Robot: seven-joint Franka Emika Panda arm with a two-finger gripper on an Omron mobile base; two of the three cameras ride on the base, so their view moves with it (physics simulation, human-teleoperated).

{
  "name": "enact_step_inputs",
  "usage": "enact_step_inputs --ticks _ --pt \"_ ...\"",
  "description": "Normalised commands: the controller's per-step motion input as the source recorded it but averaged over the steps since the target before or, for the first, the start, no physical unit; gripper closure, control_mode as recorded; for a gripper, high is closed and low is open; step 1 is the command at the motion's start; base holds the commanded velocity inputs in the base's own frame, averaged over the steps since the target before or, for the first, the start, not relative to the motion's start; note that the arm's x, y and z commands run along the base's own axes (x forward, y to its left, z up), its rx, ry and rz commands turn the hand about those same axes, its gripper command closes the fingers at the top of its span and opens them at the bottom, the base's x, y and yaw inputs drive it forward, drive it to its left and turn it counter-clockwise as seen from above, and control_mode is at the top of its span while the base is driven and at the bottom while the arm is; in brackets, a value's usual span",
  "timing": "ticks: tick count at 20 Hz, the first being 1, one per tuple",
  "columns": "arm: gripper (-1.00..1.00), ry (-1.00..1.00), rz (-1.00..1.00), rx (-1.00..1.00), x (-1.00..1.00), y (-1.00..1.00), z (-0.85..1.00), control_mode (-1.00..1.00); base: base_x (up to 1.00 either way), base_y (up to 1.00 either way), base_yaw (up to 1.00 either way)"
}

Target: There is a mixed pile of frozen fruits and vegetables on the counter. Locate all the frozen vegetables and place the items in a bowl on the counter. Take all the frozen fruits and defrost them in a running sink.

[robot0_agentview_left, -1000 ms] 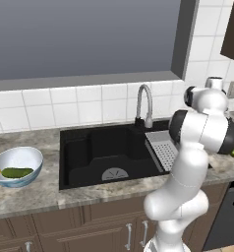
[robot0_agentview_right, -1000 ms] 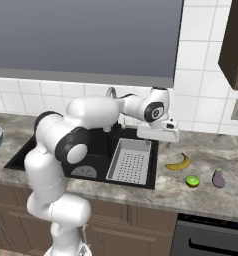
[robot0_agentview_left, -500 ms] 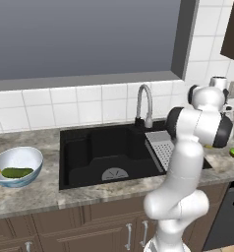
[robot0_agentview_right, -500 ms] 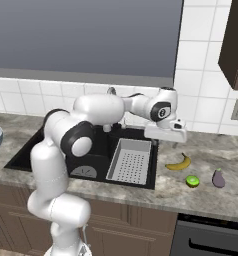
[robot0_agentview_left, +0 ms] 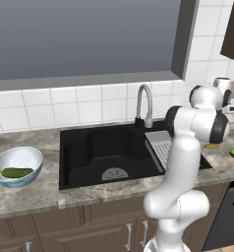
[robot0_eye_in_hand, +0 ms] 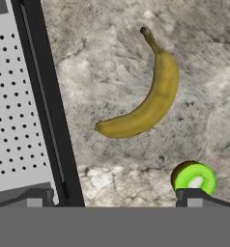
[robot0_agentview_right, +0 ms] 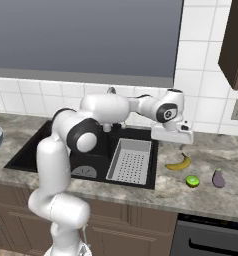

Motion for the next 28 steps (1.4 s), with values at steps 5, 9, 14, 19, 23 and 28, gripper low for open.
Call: enact_step_inputs --ticks 5,9,14,19,23,28 --pt "-1.0 0.0 0.0 0.0 0.04 -0.24 -0.05 -1.0 0.0 0.0 0.0" --pt "-1.0 0.0 0.0 0.0 0.01 -0.25 -0.05 -1.0 0.0 0.0 0.0" --pt "-1.0 0.0 0.0 0.0 0.0 -0.22 -0.03 -1.0 0.0 0.0 0.0" --pt "-1.0 0.0 0.0 0.0 0.0 -0.2 -0.05 -1.0 0.0 0.0 0.0" --pt "-1.0 0.0 0.0 0.0 0.0 -0.21 -0.1 -1.0 0.0 0.0 0.0" --pt "-1.0 0.0 0.0 0.0 0.0 -0.23 -0.11 -1.0 0.0 0.0 0.0"
